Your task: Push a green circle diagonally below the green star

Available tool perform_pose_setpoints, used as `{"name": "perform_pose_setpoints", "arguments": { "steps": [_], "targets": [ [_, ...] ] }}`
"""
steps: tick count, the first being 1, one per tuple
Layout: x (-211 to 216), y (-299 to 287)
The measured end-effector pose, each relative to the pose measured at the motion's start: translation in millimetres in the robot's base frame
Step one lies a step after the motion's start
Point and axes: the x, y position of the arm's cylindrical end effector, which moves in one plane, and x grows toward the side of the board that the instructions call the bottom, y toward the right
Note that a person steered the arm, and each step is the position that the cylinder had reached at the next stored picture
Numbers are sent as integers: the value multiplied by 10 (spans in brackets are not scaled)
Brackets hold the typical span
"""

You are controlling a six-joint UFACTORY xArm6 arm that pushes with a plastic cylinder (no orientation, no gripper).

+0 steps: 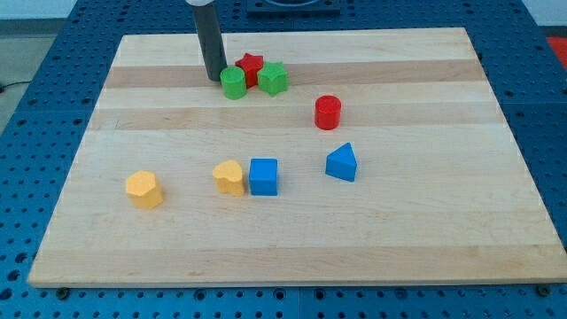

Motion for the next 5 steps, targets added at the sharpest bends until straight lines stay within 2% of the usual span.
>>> {"name": "perform_pose_setpoints", "arguments": {
  "steps": [1, 2, 3, 4, 5],
  "targets": [
    [-41, -225],
    [217, 34],
    [234, 226],
    [418, 382],
    [820, 400]
  ]
}}
